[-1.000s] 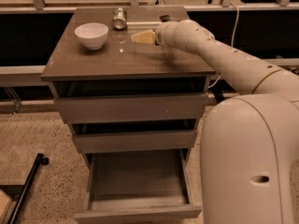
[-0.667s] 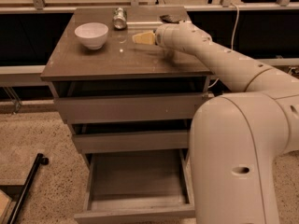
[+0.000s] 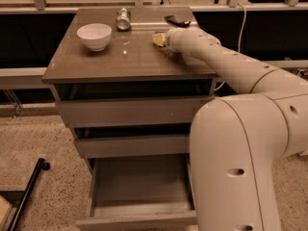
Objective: Place rxbar blueberry into bottom drawer
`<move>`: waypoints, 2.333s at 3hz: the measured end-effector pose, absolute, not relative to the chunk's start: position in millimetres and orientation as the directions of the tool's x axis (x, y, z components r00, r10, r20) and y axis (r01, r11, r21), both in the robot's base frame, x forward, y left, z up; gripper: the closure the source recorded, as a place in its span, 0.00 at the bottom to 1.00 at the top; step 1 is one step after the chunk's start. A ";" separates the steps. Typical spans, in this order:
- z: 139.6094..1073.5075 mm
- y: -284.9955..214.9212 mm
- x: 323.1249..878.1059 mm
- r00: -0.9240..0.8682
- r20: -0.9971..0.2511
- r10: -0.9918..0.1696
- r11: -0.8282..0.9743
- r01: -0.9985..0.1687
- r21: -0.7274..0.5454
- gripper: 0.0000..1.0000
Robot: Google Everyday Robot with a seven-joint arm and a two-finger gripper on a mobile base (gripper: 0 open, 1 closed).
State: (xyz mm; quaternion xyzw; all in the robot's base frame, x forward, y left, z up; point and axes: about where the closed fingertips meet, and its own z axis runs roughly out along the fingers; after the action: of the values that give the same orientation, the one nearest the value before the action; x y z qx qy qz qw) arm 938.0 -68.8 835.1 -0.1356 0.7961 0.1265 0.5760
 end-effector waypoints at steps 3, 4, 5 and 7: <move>885.4 -83.7 895.9 -0.226 -0.967 -0.114 0.912 -0.411 -0.011 1.00; 925.8 -77.7 834.5 -0.194 -0.962 -0.191 0.853 -0.518 -0.065 1.00; 942.6 -66.7 780.8 -0.227 -0.946 -0.232 0.818 -0.572 -0.063 1.00; 950.5 -23.4 644.2 -0.256 -0.921 -0.292 0.666 -0.746 -0.004 1.00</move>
Offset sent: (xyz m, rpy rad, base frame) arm -0.0291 -0.0081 0.0385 -0.0032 -0.0637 0.0141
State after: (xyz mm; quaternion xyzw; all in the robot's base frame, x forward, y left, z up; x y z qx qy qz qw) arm 644.2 -23.4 950.5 -0.3414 0.7602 0.2243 0.5052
